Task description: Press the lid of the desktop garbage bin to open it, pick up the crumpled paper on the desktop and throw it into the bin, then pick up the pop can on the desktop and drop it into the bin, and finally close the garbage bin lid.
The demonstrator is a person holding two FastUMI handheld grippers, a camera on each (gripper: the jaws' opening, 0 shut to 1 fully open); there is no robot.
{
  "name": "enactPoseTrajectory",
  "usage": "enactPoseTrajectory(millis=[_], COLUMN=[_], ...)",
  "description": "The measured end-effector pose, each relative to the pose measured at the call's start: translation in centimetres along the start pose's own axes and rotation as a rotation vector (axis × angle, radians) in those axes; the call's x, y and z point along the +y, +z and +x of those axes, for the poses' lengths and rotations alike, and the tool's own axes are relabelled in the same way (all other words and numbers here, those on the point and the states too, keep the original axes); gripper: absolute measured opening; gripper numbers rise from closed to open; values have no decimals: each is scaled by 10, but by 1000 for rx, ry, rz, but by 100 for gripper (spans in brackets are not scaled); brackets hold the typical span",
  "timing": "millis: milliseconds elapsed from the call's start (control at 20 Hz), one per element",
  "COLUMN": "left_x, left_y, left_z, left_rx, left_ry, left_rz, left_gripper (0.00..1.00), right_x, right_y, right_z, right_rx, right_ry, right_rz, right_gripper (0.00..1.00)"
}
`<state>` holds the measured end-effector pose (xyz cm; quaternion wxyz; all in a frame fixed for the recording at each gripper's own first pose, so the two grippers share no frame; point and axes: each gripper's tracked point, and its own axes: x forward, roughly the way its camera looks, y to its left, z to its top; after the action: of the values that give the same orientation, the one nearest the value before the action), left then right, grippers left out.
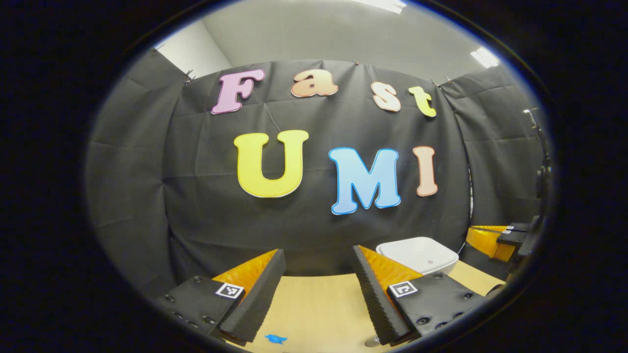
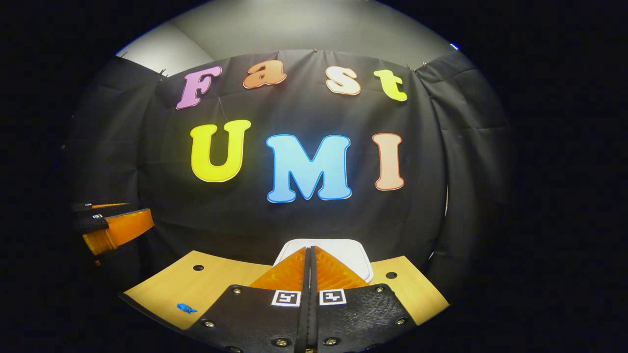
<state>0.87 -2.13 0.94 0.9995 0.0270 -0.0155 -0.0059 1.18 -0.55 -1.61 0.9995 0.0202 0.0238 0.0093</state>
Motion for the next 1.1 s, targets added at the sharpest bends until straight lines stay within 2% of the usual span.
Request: enactPoseTrajectory(millis=[200, 350, 500, 1000, 1100], left_x=[6, 8, 13, 17, 20], left_y=[1, -2, -4, -10, -13], left_z=[0, 0, -1, 1, 2], left_rx=[-2, 4, 7, 22, 32], left_ry=[16, 23, 40, 66, 76], left_rz=[-2, -12, -24, -26, -25], left_gripper=[95, 95, 95, 95, 95], right_x=[-12, -25, -26, -24, -24], right_y=[-10, -27, -46, -102, -103], right_z=[32, 52, 70, 100, 97], right_rx=[28, 86, 149, 285, 269], right_ry=[-6, -34, -28, -10, -1], right_rz=[32, 48, 64, 66, 73], right_gripper=[0, 0, 0, 0, 0])
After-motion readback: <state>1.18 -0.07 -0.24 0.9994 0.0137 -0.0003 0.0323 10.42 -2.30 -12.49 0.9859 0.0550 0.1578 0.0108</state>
